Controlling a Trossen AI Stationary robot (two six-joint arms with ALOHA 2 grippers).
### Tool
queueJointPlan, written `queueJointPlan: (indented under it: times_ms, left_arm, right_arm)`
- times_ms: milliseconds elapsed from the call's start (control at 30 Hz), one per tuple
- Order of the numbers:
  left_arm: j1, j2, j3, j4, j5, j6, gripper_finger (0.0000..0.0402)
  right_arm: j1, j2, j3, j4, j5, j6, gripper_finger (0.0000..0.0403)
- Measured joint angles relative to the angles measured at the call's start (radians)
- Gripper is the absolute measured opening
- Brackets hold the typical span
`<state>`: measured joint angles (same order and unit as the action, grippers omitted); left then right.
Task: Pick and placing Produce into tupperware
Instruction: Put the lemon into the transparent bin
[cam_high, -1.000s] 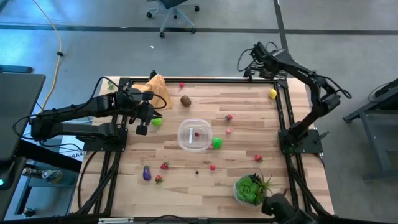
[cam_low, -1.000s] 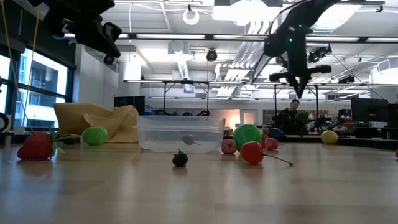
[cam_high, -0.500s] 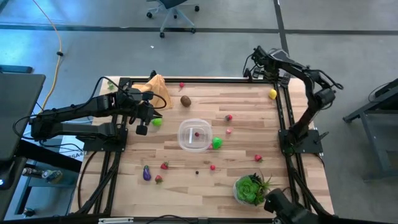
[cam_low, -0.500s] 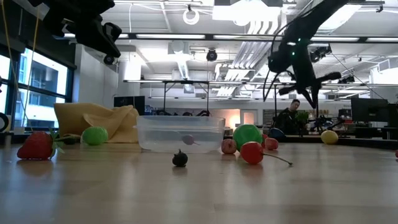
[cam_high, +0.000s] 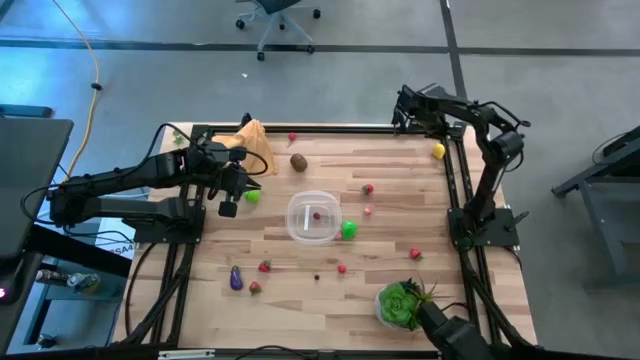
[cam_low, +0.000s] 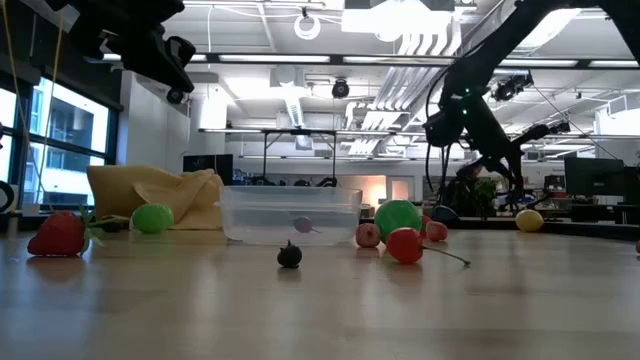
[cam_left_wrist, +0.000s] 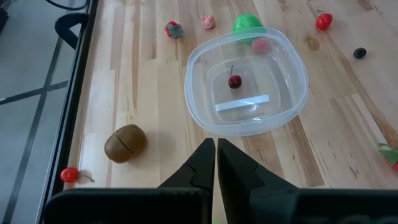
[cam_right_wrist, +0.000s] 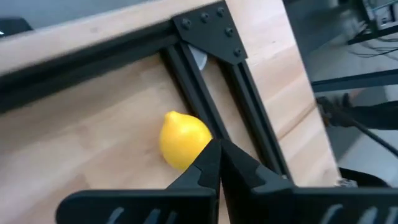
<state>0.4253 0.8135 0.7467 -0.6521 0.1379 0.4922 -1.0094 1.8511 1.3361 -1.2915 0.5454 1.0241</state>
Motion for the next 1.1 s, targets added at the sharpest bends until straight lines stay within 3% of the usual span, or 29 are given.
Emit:
queueJointPlan:
  times_ms: [500, 1100]
  left_arm:
    - [0.0, 0.0, 0.0, 0.0, 0.0, 0.0, 0.001]
    - [0.0, 0.0, 0.0, 0.0, 0.0, 0.0, 0.001]
  right_arm:
    - [0.006, 0.061, -0.004, -0.054, -0.002, 0.024, 0.0]
    - [0.009, 0.059, -0.041, -0.001, -0.03, 0.05, 0.0]
